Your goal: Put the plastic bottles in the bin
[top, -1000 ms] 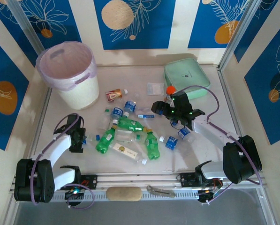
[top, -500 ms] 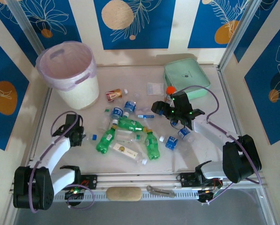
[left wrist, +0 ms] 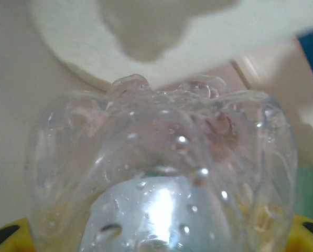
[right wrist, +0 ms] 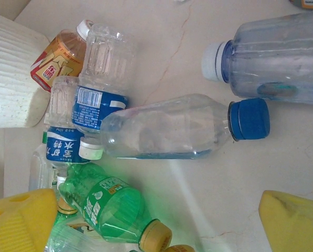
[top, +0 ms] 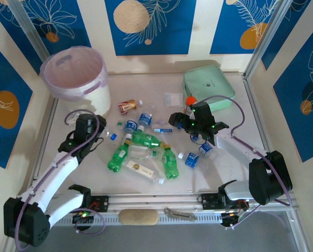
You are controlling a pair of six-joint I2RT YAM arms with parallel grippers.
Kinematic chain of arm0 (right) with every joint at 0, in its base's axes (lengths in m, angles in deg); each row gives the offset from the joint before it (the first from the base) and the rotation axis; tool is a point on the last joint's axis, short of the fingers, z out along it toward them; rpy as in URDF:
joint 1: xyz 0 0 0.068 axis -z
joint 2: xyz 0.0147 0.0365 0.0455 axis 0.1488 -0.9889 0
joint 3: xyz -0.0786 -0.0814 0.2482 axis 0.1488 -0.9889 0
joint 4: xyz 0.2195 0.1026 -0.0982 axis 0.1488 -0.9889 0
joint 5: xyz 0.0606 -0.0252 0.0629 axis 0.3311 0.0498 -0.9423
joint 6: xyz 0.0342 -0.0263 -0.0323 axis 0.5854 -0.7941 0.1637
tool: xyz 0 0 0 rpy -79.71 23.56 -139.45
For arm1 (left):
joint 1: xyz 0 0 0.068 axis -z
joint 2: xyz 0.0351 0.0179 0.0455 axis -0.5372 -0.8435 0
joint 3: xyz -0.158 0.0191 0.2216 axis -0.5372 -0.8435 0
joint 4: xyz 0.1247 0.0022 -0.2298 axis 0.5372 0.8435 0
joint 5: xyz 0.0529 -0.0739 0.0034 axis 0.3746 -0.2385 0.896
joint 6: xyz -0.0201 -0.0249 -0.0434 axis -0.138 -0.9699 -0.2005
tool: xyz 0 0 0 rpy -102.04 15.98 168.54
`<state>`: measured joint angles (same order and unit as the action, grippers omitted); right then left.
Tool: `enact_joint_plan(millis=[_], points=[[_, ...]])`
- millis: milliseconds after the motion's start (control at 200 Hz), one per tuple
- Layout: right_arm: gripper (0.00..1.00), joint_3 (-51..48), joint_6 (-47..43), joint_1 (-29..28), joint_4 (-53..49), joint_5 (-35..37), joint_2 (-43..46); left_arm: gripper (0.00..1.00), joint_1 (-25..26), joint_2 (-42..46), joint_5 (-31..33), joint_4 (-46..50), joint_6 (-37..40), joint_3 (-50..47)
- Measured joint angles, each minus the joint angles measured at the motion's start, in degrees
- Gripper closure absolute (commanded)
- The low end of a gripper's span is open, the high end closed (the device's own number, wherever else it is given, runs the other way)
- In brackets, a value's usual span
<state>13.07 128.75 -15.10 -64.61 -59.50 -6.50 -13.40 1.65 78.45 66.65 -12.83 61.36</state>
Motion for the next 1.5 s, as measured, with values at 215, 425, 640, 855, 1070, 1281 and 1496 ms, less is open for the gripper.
enact_joint_plan(millis=[215,425,640,855,1070,1281,1496], points=[[0.01,-0.02,0.2,0.0,0.02,0.0,-0.02,0.72,9.11,-9.14,-1.84,-2.45,11.39,11.47],[0.01,-0.02,0.48,0.0,-0.17,0.07,0.39,0.69,9.86,-17.09,-5.95,-0.92,27.56,30.4],[0.01,-0.15,0.63,0.0,-0.87,1.11,3.13,0.68,9.07,-24.65,-8.48,6.05,44.02,54.51],[0.01,-2.16,1.09,0.0,-1.55,2.73,6.86,0.68,2.23,-28.39,-11.45,11.23,52.28,67.93],[0.01,-3.23,1.07,0.02,-3.23,4.39,9.94,0.68,-8.94,-31.39,-11.17,12.7,55.45,72.43],[0.01,-4.17,1.07,0.57,-4.35,4.83,11.93,0.68,-15.52,-36.04,-9.22,12.61,55.91,72.57],[0.01,-4.2,1.07,0.81,-5.33,4.94,12.33,0.68,-19.8,-43.3,-7.69,12.68,54.99,73.26]])
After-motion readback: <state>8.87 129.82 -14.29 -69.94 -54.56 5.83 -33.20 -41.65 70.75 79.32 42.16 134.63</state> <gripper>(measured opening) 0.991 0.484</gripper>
